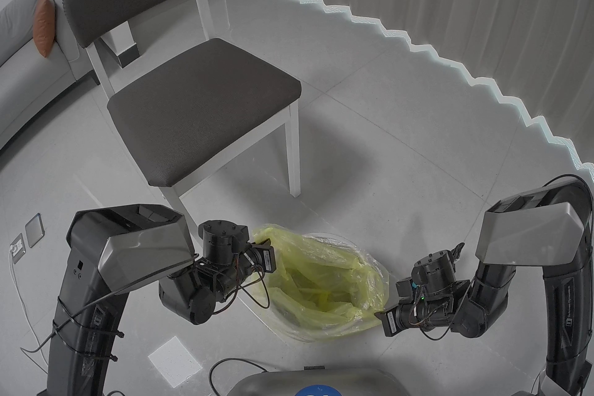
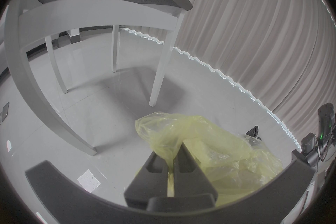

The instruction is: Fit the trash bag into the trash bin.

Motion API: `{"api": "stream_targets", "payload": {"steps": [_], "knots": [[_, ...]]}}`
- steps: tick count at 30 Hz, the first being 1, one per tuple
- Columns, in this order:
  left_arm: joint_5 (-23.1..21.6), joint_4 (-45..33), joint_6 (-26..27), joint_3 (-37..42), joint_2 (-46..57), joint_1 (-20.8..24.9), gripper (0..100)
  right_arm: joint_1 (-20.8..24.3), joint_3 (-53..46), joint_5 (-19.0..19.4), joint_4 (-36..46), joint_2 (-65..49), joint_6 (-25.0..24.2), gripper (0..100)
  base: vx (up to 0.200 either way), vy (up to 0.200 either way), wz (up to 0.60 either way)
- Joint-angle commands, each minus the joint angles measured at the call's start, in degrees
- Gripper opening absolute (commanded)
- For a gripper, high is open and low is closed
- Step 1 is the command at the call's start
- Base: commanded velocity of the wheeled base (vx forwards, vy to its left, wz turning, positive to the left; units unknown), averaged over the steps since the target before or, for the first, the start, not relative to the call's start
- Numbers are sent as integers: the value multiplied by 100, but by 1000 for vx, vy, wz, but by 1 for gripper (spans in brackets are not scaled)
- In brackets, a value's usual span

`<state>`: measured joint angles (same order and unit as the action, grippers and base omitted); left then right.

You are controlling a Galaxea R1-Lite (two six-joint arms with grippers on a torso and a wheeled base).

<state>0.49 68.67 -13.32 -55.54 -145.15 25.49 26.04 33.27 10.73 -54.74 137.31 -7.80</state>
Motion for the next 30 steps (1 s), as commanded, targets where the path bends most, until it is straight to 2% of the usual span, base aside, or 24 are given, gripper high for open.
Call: {"api": "stream_targets", "payload": {"steps": [1,6,19,20,30], "knots": [[4,50,-12,184,-75,-44,0,173,-31,-9,-2,59,7,0,0,0,0],[4,164,-12,298,-75,-79,0,253,4,-18,-28,120,-2,0,0,0,0],[13,279,-30,281,-39,-18,0,24,-172,-27,-64,59,147,0,0,0,0],[13,331,-39,289,-39,-27,0,24,-207,-27,-72,32,191,100,0,0,0],[4,542,-47,430,49,17,0,-38,-426,-27,-99,-284,209,100,0,0,0]]}}
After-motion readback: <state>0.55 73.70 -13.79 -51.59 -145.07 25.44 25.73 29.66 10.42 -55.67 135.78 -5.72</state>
